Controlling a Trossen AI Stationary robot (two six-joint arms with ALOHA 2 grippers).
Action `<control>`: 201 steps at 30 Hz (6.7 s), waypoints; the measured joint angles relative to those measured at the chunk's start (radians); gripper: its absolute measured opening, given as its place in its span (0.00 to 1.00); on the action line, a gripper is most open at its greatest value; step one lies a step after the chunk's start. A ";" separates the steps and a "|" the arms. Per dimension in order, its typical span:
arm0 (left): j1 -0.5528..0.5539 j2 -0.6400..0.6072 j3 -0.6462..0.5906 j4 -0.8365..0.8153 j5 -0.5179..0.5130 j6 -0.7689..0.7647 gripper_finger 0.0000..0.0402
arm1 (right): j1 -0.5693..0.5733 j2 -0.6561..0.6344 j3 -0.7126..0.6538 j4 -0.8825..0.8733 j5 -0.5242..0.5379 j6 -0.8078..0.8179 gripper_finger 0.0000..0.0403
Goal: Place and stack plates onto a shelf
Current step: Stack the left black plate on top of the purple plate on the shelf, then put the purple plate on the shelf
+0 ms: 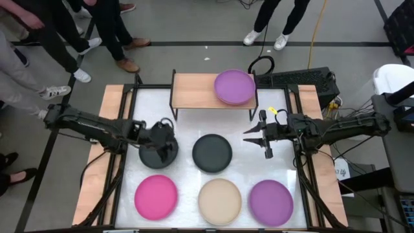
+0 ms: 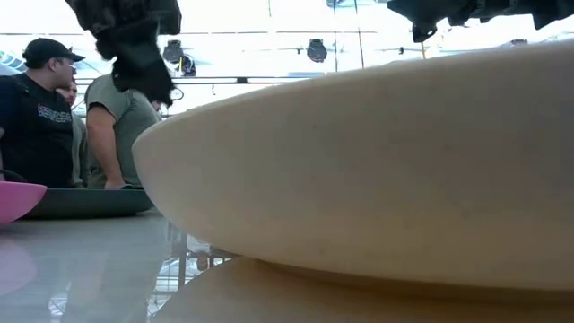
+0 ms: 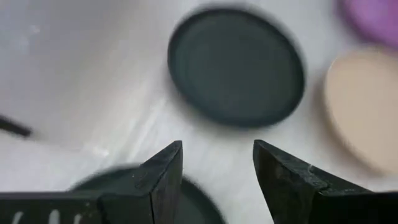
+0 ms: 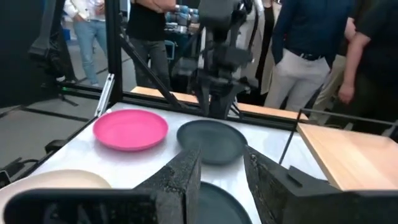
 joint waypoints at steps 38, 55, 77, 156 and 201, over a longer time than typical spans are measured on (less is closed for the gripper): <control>-0.170 0.527 0.179 -0.214 -0.043 -0.475 0.50 | 0.163 0.007 0.000 -0.016 0.132 0.033 0.25; -0.167 0.597 0.179 -0.244 -0.019 -0.450 0.05 | 0.163 0.007 -0.052 0.027 0.162 0.051 0.25; -0.248 0.424 0.666 -0.517 -0.294 -0.016 0.02 | 0.167 0.004 -0.058 0.084 0.176 0.057 0.25; 0.343 0.406 0.710 0.261 0.038 0.817 0.49 | 0.229 -0.096 -0.058 0.003 0.158 0.032 0.25; -0.126 -0.222 -0.402 1.098 -0.276 0.507 0.29 | 0.349 0.394 0.203 -0.766 -0.162 0.502 0.45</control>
